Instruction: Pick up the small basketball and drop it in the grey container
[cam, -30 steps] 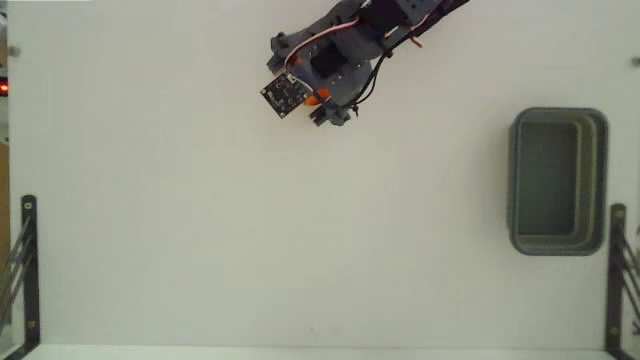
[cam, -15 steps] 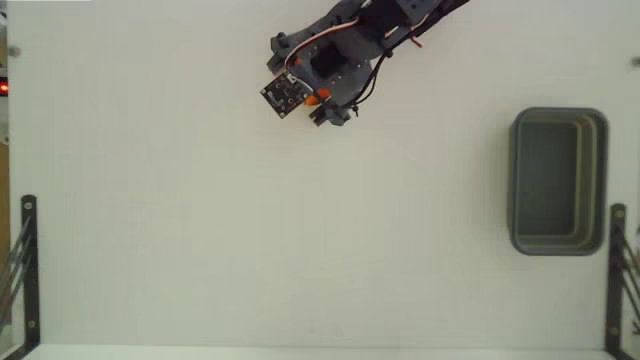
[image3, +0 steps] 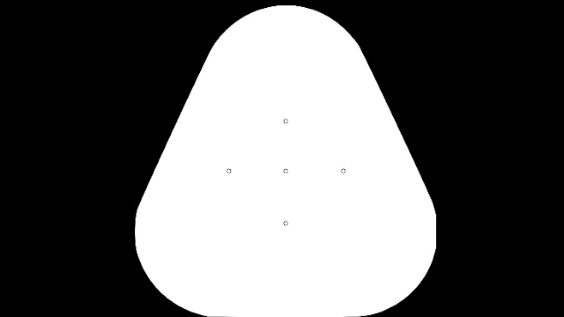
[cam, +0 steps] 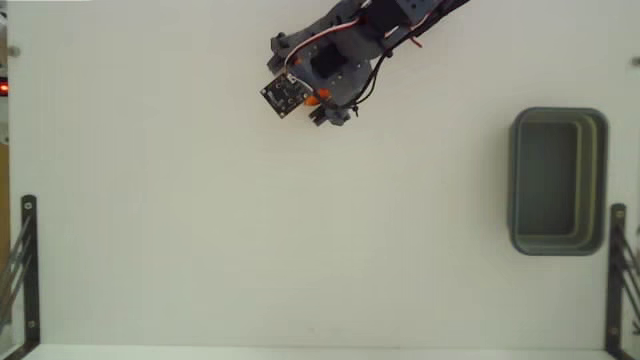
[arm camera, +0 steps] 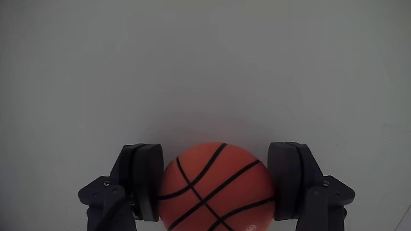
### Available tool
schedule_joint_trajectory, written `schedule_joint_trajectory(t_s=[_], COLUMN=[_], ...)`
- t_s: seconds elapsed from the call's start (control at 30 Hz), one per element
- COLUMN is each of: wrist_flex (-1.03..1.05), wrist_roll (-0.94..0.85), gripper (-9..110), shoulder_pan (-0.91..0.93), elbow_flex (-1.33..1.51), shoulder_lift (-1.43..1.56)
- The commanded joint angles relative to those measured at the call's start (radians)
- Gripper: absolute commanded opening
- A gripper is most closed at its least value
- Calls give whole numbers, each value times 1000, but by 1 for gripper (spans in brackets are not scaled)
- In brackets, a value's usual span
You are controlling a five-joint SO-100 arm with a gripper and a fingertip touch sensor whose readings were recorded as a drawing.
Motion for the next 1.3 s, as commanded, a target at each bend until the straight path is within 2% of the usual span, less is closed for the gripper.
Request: schedule_joint_trajectory(t_s=[0.0,1.27], wrist_flex=[-13,-13], wrist_roll=[5,5], gripper=[99,89], shoulder_pan=[3,3], elbow_flex=[-2,-2], shoulder_lift=[27,27])
